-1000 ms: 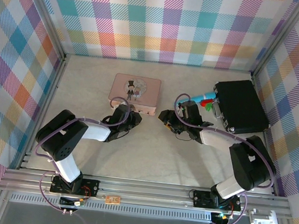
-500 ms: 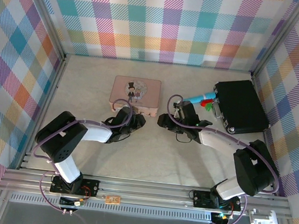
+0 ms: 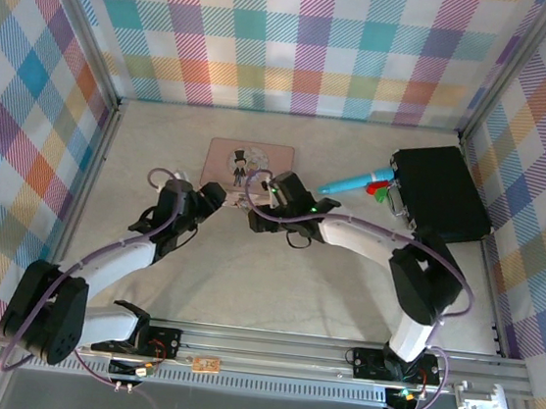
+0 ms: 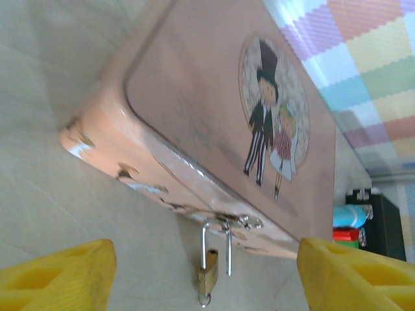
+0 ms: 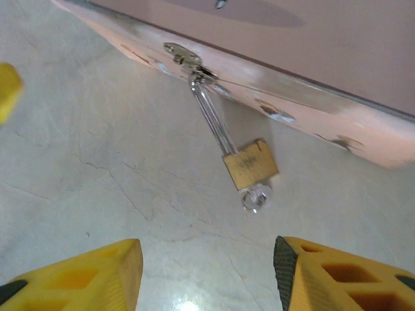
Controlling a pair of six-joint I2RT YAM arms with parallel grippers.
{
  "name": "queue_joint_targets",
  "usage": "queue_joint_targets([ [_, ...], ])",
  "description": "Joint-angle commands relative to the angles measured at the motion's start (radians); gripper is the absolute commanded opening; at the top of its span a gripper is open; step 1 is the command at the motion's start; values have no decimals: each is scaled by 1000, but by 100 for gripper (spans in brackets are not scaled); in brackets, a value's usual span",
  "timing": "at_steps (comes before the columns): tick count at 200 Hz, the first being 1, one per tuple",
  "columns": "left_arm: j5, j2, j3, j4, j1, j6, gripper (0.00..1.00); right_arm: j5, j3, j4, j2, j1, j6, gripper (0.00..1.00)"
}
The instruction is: Unlock a padlock with a key
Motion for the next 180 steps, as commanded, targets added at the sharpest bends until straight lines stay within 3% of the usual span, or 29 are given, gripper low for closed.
queue_joint_targets([
  [1,45,-36,-39,-69,56,26,74,38,122,-136,97,17,-126,56],
  [73,103,-3,-89,27,95,-23,74,286,364,-315,323,81,-239,55],
  [108,103,-3,-94,41,96,-26,74,303,393,-316,375,89,-242,52],
  [156,111,-5,-106,61,96,-30,74,355,392,-297,402,89,-228,40],
  [180,131,1,-114,93,96,-30,74,337,379,-283,386,81,-219,23],
])
